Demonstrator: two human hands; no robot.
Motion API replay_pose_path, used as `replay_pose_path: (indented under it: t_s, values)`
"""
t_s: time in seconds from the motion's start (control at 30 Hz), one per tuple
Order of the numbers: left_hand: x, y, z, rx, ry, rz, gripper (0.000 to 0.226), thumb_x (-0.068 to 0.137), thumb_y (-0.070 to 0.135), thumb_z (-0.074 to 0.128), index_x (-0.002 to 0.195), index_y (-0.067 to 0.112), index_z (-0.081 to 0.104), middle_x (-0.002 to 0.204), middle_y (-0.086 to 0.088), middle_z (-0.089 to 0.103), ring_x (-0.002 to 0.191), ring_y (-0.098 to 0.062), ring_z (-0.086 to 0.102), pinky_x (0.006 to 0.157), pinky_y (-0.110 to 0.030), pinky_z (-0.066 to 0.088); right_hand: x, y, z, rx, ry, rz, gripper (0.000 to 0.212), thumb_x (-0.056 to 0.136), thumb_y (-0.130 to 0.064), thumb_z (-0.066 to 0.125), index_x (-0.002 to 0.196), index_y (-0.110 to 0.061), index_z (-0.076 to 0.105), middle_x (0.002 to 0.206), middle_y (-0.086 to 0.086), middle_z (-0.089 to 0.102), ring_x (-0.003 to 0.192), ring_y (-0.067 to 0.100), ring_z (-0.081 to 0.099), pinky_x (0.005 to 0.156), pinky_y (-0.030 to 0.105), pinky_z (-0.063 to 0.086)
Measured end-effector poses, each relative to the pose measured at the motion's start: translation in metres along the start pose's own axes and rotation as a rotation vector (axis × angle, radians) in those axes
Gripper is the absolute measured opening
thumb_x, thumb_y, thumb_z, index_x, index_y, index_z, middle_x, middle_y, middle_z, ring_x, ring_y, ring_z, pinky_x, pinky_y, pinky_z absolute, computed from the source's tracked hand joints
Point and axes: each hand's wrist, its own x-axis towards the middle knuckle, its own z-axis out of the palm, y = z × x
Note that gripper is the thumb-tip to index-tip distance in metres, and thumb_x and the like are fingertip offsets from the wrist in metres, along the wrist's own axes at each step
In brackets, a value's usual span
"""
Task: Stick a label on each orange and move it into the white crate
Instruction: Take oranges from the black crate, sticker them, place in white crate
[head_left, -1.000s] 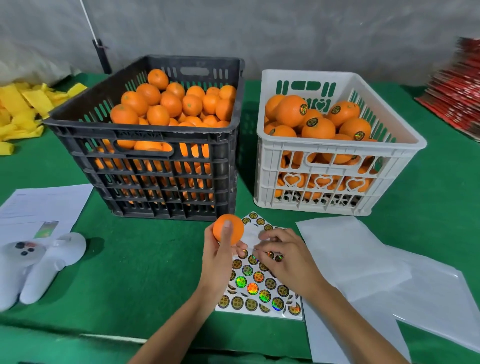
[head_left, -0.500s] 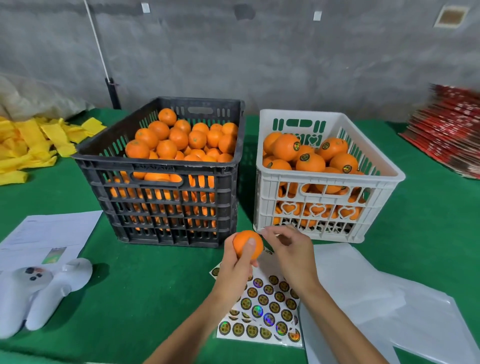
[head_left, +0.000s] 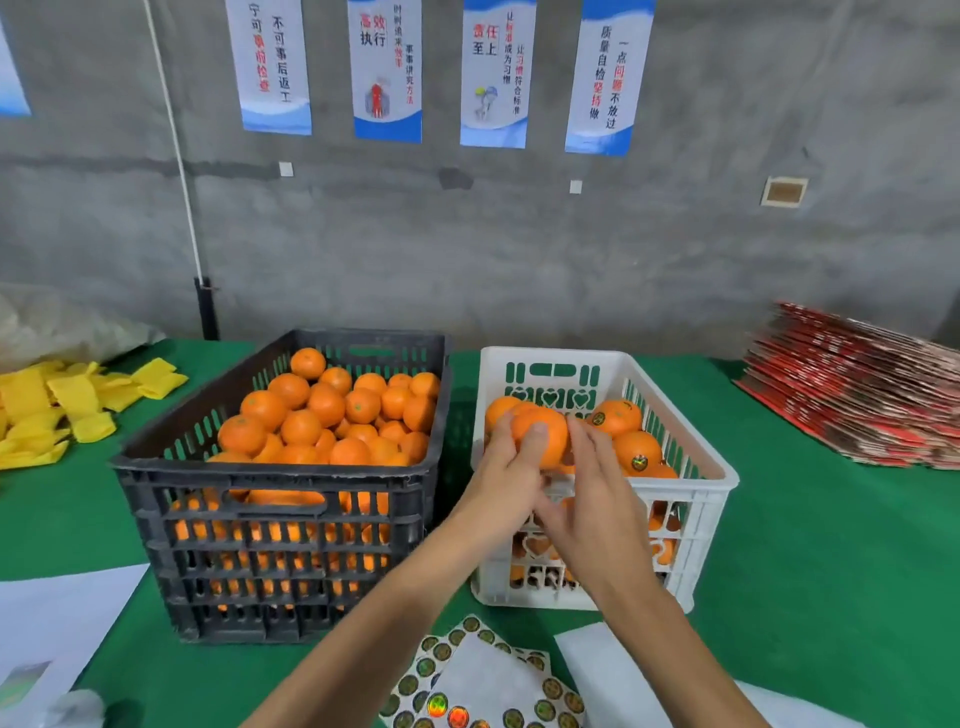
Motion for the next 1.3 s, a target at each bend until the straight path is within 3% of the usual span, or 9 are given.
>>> replay_pose_path:
  t_s: [0.1, 0.17, 0.37, 0.47, 0.57, 0.7, 0.83, 1.07, 1.3]
  values:
    - [0.036, 0.032, -0.002, 0.263, -0.092, 0.117, 0.069, 0.103, 0.060, 0.043, 0.163, 0.028, 0.034, 0.155, 0.003, 0.049, 0.143, -0.018, 0.047, 0.120, -0.033, 0.038, 0.045, 0.013, -0.007, -0.062, 0.122, 0.093, 0.068, 0.094, -0.056, 0.064, 0.142, -0.010, 0.051, 0.126, 0.007, 0.064, 0.110, 0.025, 0.063, 0.084, 0.039, 0.056]
    - [0.059, 0.049, -0.016, 0.370, -0.108, 0.182, 0.048, 0.110, 0.045, 0.046, 0.150, 0.020, 0.054, 0.131, 0.013, 0.065, 0.130, -0.013, 0.055, 0.103, -0.014, 0.041, 0.071, 0.024, -0.005, -0.213, 0.114, 0.099, 0.066, 0.097, -0.057, 0.059, 0.137, -0.005, 0.054, 0.118, 0.013, 0.068, 0.106, 0.033, 0.065, 0.085, 0.042, 0.053]
    - [0.118, 0.042, -0.106, 0.677, 0.231, 0.049, 0.027, 0.107, 0.013, 0.050, 0.131, 0.009, 0.061, 0.125, -0.015, 0.066, 0.120, -0.033, 0.062, 0.094, -0.034, 0.049, 0.106, 0.052, 0.024, -0.356, 0.047, 0.005, 0.046, 0.108, -0.034, 0.049, 0.140, -0.002, 0.059, 0.157, 0.013, 0.045, 0.147, 0.030, 0.041, 0.121, 0.047, 0.032]
    - [0.129, 0.017, -0.143, 0.933, -0.071, -0.348, 0.027, 0.105, 0.008, 0.046, 0.129, 0.013, 0.057, 0.122, -0.013, 0.057, 0.102, -0.033, 0.063, 0.077, -0.040, 0.050, 0.107, 0.054, 0.043, -0.294, 0.018, -0.053, 0.043, 0.110, -0.030, 0.040, 0.136, -0.005, 0.064, 0.149, 0.012, 0.056, 0.142, 0.027, 0.049, 0.120, 0.045, 0.035]
    - [0.133, -0.007, -0.152, 1.002, -0.363, -0.864, 0.060, 0.106, 0.025, 0.055, 0.162, 0.017, 0.033, 0.162, -0.019, 0.035, 0.131, -0.038, 0.056, 0.094, -0.055, 0.055, 0.107, 0.059, 0.053, -0.185, 0.044, -0.030, 0.045, 0.111, -0.030, 0.036, 0.134, -0.005, 0.066, 0.142, 0.012, 0.062, 0.138, 0.025, 0.051, 0.121, 0.039, 0.033]
    - [0.138, -0.011, -0.147, 0.940, -0.482, -0.879, 0.069, 0.104, 0.023, 0.064, 0.163, 0.009, 0.031, 0.172, -0.014, 0.021, 0.147, -0.043, 0.043, 0.107, -0.055, 0.052, 0.105, 0.065, 0.056, -0.117, 0.074, -0.006, 0.044, 0.112, -0.029, 0.036, 0.130, -0.004, 0.067, 0.137, 0.012, 0.065, 0.134, 0.024, 0.052, 0.118, 0.035, 0.033]
    - [0.126, -0.003, -0.152, 0.833, -0.571, -0.928, 0.048, 0.103, 0.013, 0.061, 0.150, 0.003, 0.052, 0.157, -0.020, 0.047, 0.137, -0.044, 0.054, 0.110, -0.059, 0.049, 0.106, 0.064, 0.058, -0.117, 0.115, -0.044, 0.050, 0.111, -0.033, 0.032, 0.122, -0.005, 0.072, 0.132, 0.011, 0.068, 0.129, 0.022, 0.055, 0.113, 0.032, 0.037]
    - [0.091, 0.029, -0.169, 0.910, -0.458, -0.643, 0.035, 0.086, 0.020, 0.084, 0.116, 0.002, 0.079, 0.121, -0.019, 0.075, 0.097, -0.025, 0.074, 0.085, -0.035, 0.064, 0.104, 0.056, 0.048, -0.076, 0.136, -0.067, 0.045, 0.111, -0.027, 0.035, 0.118, -0.005, 0.073, 0.132, 0.012, 0.068, 0.127, 0.023, 0.057, 0.111, 0.037, 0.041]
    - [0.044, 0.057, -0.147, 0.442, 0.366, 0.215, 0.051, 0.082, 0.027, 0.090, 0.127, 0.009, 0.073, 0.123, -0.002, 0.073, 0.111, -0.013, 0.068, 0.097, -0.027, 0.053, 0.077, -0.012, 0.039, 0.223, 0.160, -0.251, 0.045, 0.107, -0.035, 0.044, 0.137, -0.008, 0.063, 0.143, 0.005, 0.062, 0.134, 0.013, 0.052, 0.115, 0.037, 0.041]
